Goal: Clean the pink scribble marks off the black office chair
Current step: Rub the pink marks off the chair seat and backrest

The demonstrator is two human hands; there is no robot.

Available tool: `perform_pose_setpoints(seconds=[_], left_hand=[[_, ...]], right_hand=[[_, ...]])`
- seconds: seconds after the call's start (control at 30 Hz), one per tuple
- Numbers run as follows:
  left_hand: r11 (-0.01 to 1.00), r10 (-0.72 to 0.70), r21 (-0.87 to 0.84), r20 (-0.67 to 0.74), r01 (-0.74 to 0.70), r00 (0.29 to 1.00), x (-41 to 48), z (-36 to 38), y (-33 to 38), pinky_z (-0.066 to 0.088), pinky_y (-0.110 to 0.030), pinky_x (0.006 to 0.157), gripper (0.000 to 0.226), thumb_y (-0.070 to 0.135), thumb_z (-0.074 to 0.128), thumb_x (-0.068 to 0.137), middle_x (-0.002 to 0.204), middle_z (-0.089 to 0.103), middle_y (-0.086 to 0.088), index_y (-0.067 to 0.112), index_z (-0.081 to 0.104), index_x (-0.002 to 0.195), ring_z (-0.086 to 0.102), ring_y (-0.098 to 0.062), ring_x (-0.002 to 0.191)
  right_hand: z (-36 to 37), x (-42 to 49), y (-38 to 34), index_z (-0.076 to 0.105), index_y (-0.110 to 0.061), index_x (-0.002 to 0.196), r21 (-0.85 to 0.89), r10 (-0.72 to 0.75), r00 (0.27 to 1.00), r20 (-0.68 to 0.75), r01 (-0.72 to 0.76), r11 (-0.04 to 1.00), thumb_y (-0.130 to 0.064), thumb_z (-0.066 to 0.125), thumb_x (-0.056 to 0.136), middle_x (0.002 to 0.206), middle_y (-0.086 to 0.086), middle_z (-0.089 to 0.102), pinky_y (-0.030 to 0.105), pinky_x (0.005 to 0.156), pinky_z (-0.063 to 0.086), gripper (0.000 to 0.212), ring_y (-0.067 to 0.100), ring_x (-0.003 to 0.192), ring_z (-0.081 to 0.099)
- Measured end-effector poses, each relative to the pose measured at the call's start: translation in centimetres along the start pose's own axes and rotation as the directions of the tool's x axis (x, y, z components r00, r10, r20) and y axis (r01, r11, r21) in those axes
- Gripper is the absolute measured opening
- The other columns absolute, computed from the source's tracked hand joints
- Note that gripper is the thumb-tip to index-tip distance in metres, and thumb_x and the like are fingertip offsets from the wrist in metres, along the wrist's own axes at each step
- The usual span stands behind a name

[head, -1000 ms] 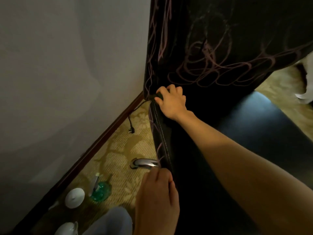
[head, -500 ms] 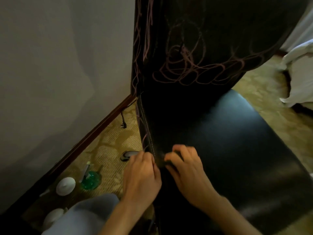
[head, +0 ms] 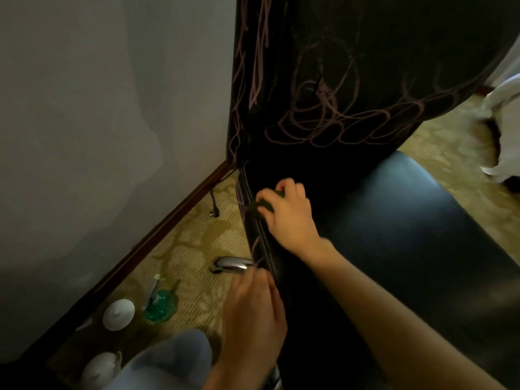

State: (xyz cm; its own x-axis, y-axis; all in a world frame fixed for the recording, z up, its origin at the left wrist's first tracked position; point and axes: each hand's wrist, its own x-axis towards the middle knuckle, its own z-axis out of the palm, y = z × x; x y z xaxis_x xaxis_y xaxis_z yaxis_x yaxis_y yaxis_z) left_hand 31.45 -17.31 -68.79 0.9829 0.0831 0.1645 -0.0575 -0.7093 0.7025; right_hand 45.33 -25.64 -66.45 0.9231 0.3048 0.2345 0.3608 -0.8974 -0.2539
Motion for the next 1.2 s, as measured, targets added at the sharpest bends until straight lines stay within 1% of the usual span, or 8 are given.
perform_pose_setpoints(seconds=[0.13,0.4,0.53,0.73,0.9,1.0,1.1,1.2], left_hand=[[0.998,0.07,0.0,-0.084,-0.071,0.994,0.5,0.6,-0.9,0.036,-0.019,0.059,0.006,0.031,0.039,0.071,0.068,0.047,0.01,0.031,0.035,0.074,0.044,-0.006,0.062],[0.997,0.082,0.018,-0.174,-0.08,0.981,1.1,1.5,-1.3,0.033,-0.019,0.057,0.02,0.042,0.045,0.069,0.067,0.044,0.013,0.034,0.027,0.074,0.035,-0.002,0.063],[0.996,0.086,0.047,-0.146,-0.08,0.986,1.1,1.3,-1.0,0.04,-0.022,0.046,0.019,0.041,0.041,0.068,0.064,0.046,0.011,0.031,0.027,0.074,0.048,-0.008,0.054],[0.994,0.072,0.088,-0.136,-0.061,0.988,0.9,1.5,-0.6,0.034,-0.022,0.047,0.014,0.04,0.041,0.064,0.063,0.048,0.009,0.026,0.04,0.067,0.05,-0.011,0.053],[0.997,0.062,0.062,-0.176,-0.052,0.982,0.8,1.9,-0.8,0.041,-0.024,0.044,0.014,0.039,0.041,0.069,0.066,0.051,0.007,0.027,0.037,0.076,0.048,-0.011,0.056],[0.996,0.075,0.057,-0.168,-0.066,0.983,1.1,1.6,-0.9,0.038,-0.021,0.044,0.012,0.037,0.042,0.071,0.068,0.051,0.007,0.026,0.04,0.076,0.05,-0.011,0.055],[0.997,0.069,0.04,-0.168,-0.063,0.983,1.2,1.6,-1.0,0.03,-0.016,0.047,0.017,0.035,0.054,0.071,0.069,0.051,0.008,0.027,0.041,0.077,0.05,-0.009,0.055],[0.997,0.068,0.048,-0.195,-0.059,0.979,1.2,1.8,-1.0,0.036,-0.02,0.047,0.02,0.035,0.056,0.069,0.068,0.053,0.007,0.026,0.041,0.077,0.052,-0.011,0.055]], right_hand=[[1.6,8.2,0.1,0.058,-0.026,0.121,-0.009,0.091,0.995,0.046,-0.091,0.996,-0.03,0.053,0.094,0.124,0.011,0.04,0.045,0.094,0.04,0.027,0.03,0.115,0.035],[3.4,12.2,-0.3,0.058,-0.023,0.122,-0.06,0.246,0.969,-0.04,-0.248,0.967,-0.028,0.047,0.098,0.127,0.017,0.042,0.045,0.093,0.036,0.027,0.033,0.117,0.036],[2.6,11.7,0.0,0.059,-0.024,0.121,0.012,0.178,0.983,0.055,-0.179,0.984,-0.027,0.05,0.097,0.122,0.014,0.044,0.044,0.092,0.038,0.026,0.032,0.115,0.036],[2.2,8.5,0.2,0.062,-0.023,0.119,0.031,-0.048,0.991,0.127,0.044,0.999,-0.025,0.055,0.094,0.12,0.012,0.045,0.044,0.095,0.039,0.026,0.03,0.112,0.037],[3.5,10.4,-0.5,0.061,-0.018,0.119,0.006,0.183,0.981,-0.064,-0.183,0.983,-0.021,0.05,0.096,0.117,0.015,0.047,0.043,0.088,0.045,0.026,0.031,0.11,0.041],[3.5,12.0,-1.0,0.058,-0.018,0.124,0.012,0.345,0.936,-0.066,-0.345,0.939,-0.019,0.049,0.096,0.123,0.016,0.046,0.046,0.088,0.045,0.029,0.033,0.114,0.039],[2.6,11.7,-0.8,0.06,-0.019,0.122,0.004,0.252,0.967,0.035,-0.252,0.968,-0.019,0.05,0.096,0.121,0.016,0.046,0.043,0.089,0.042,0.027,0.033,0.113,0.039],[1.5,8.6,-0.2,0.061,-0.02,0.12,-0.006,0.054,0.992,0.112,-0.054,0.999,-0.021,0.054,0.095,0.118,0.012,0.046,0.037,0.088,0.04,0.026,0.029,0.109,0.039]])
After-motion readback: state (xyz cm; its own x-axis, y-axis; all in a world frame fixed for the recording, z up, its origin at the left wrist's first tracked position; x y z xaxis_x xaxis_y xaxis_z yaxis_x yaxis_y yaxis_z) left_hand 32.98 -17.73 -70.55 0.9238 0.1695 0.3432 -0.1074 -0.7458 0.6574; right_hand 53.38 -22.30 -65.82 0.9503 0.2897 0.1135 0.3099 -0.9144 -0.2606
